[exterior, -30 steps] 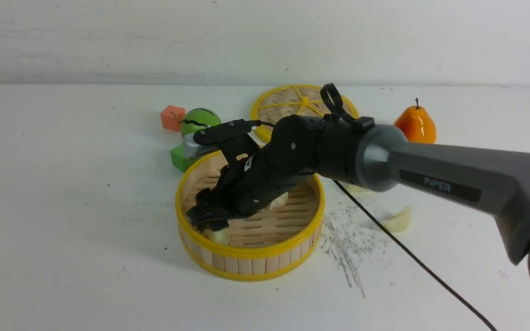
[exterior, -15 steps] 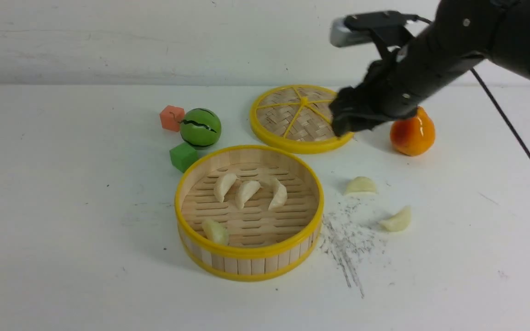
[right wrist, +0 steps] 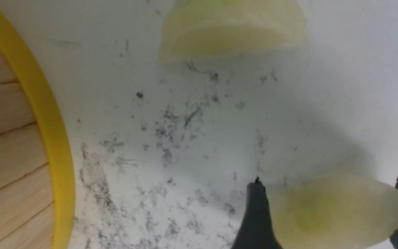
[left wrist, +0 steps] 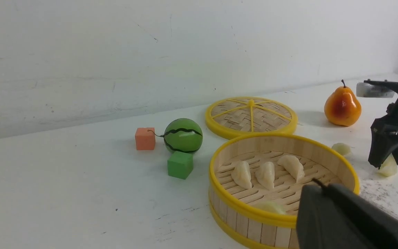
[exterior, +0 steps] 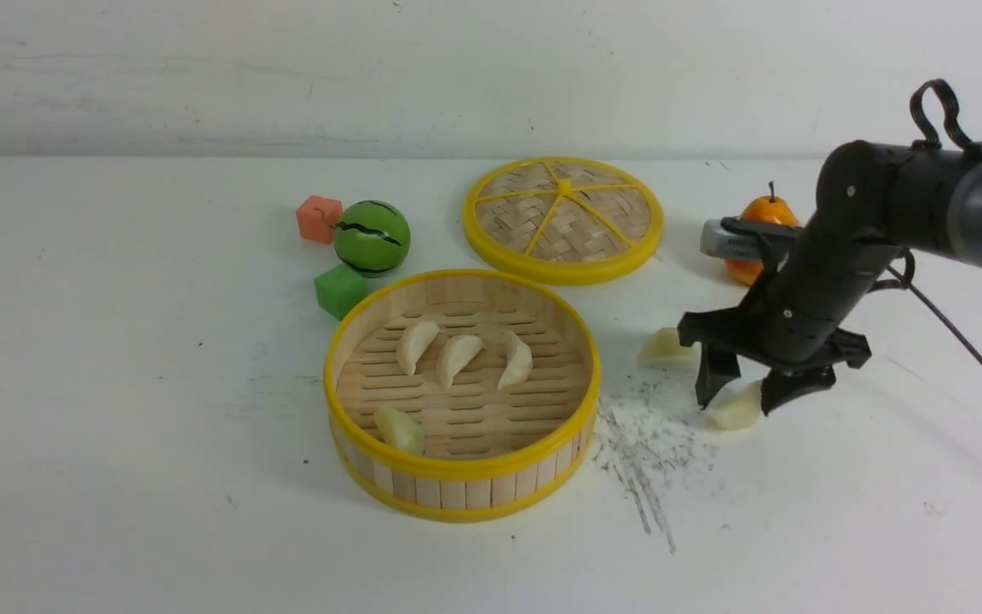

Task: Put the dumplings into the steamer on the white table.
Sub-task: 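Reach for and grasp a dumpling lying on the table beside the steamer, then place the dumpling in the bamboo steamer basket with the right gripper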

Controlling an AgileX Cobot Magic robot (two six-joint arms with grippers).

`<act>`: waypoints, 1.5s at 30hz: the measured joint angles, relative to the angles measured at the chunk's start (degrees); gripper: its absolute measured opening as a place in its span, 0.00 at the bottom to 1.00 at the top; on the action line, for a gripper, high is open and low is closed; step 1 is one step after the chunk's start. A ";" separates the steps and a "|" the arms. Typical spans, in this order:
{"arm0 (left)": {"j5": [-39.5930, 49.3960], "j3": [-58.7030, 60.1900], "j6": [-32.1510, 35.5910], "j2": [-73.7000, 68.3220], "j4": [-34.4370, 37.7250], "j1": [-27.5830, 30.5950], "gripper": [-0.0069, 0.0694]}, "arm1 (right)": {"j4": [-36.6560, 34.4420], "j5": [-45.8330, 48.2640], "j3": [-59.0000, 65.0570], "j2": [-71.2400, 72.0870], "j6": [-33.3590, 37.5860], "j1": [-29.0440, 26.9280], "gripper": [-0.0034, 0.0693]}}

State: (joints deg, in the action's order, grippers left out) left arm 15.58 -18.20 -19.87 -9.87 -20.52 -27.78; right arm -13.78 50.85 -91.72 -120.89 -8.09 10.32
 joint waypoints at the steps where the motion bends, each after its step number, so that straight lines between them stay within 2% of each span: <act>1: 0.00 0.00 0.00 0.00 0.00 0.00 0.10 | -0.46 0.06 0.08 -0.06 0.30 0.37 0.68; 2: 0.00 0.00 0.00 0.00 0.00 0.00 0.10 | -0.57 0.12 0.08 -0.07 0.49 0.47 0.67; 8: 0.00 0.00 0.00 0.00 -0.16 0.00 0.11 | -0.90 0.58 0.08 -0.07 4.85 2.36 0.46; 9: 0.00 0.00 0.00 0.00 -0.16 0.00 0.11 | -1.00 0.59 0.08 -0.07 5.66 2.56 0.40; 12: 0.00 0.00 0.00 0.00 -0.16 0.00 0.11 | -0.94 0.59 0.08 -0.07 8.09 2.81 0.33; 17: 0.00 0.00 0.00 0.00 -0.16 0.00 0.11 | -0.94 1.05 -0.06 0.00 10.63 2.81 0.33; 24: 0.00 0.00 0.00 0.00 -0.20 0.00 0.11 | -1.10 7.57 -1.80 3.95 14.38 2.81 0.33; 30: 0.00 0.00 0.00 0.00 -0.20 0.00 0.12 | -6.14 8.78 -6.46 10.17 15.00 4.28 0.33; 32: 0.00 0.00 0.00 0.00 -0.20 0.00 0.12 | -6.95 9.04 -7.96 10.58 15.46 5.98 0.33; 35: 0.00 0.00 -0.30 0.00 -0.20 0.00 0.12 | -6.66 9.35 -11.02 9.65 16.42 12.73 0.33; 39: 0.00 0.00 -0.94 0.00 -0.20 0.00 0.12 | -1.61 9.17 -15.31 4.45 15.31 21.50 0.33; 45: 0.62 0.00 -1.02 0.00 -0.20 0.00 0.12 | 5.65 9.28 -21.52 -3.23 9.78 26.27 0.33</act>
State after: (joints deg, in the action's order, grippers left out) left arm 16.20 -18.20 -20.89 -9.87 -20.72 -27.78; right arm -8.13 60.13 -113.24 -124.13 1.69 36.59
